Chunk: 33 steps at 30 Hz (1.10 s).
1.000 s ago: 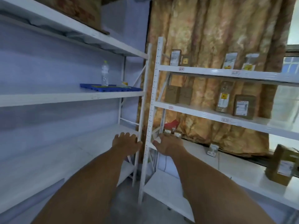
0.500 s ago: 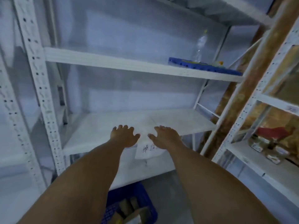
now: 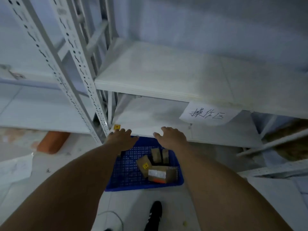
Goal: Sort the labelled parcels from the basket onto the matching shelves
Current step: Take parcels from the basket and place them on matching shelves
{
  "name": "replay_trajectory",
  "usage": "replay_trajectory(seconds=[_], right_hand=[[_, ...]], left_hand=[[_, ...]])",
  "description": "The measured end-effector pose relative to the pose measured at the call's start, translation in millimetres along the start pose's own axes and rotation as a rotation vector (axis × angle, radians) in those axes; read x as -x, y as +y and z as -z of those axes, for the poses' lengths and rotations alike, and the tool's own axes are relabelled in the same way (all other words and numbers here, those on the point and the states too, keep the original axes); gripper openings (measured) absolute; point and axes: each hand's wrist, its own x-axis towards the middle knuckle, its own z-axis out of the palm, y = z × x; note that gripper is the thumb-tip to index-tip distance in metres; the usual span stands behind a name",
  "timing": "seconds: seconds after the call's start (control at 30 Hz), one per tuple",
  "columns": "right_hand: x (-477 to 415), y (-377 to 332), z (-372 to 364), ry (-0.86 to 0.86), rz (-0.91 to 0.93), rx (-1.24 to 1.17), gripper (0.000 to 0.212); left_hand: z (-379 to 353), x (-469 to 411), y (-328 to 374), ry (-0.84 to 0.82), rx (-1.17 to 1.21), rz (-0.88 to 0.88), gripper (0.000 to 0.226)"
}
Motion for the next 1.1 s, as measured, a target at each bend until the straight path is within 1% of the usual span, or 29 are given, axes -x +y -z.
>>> replay_trajectory(seconds=[0.1, 0.17, 0.3, 0.4, 0.43, 0.57, 0.67, 0.77, 0.83, 0.9, 0.97, 1.03, 1.1], right_hand=[[-54.2, 32.1, -44.2, -0.135, 0.008, -0.048, 0.074], [-91.1, 51.5, -79.4, -0.214, -0.019, -0.112, 0.075], [-149.5, 78.6, -160.8, -0.322, -0.095, -0.253, 0.067], [-197.8, 98.2, -229.8, -0.397, -0.161, -0.31, 0.083], [-215.1, 103.8, -253.0, -0.426, -0.182, -0.313, 0.082], [-275.4, 126.5, -338.0, -0.492, -0.27, -0.304, 0.073], [-323.7, 139.8, -402.8, -0.495, -0.331, -0.331, 0.07], [-365.6, 158.8, -449.9, -0.503, -0.409, -0.341, 0.072], [-391.4, 178.4, -482.1, -0.486, -0.465, -0.353, 0.074], [-410.6, 195.1, -504.4, -0.449, -0.522, -0.376, 0.071], [-425.0, 211.7, -522.3, -0.399, -0.589, -0.436, 0.065], [-437.8, 225.6, -536.1, -0.379, -0.644, -0.492, 0.062], [-448.9, 236.9, -547.8, -0.38, -0.657, -0.494, 0.061]], left_hand=[[-56.7, -39.2, 2.1, -0.082, 0.127, 0.105, 0.07], [-101.4, -69.7, -1.6, -0.136, 0.224, 0.169, 0.068], [-189.4, -120.9, -2.8, -0.267, 0.409, 0.297, 0.053], [-254.0, -163.0, -1.7, -0.341, 0.518, 0.37, 0.05], [-278.7, -180.0, -3.6, -0.357, 0.564, 0.39, 0.049], [-362.7, -240.1, -9.6, -0.367, 0.711, 0.464, 0.043], [-427.4, -281.4, -15.8, -0.363, 0.796, 0.511, 0.03], [-481.2, -316.0, -18.3, -0.35, 0.854, 0.544, 0.041], [-508.0, -340.3, -16.0, -0.266, 0.849, 0.497, 0.041], [-520.3, -366.8, -7.7, -0.144, 0.81, 0.371, 0.038], [-526.2, -399.2, 11.5, -0.067, 0.791, 0.266, 0.039], [-530.8, -435.2, 37.0, -0.037, 0.786, 0.181, 0.037], [-534.6, -469.5, 64.8, -0.044, 0.819, 0.141, 0.038]])
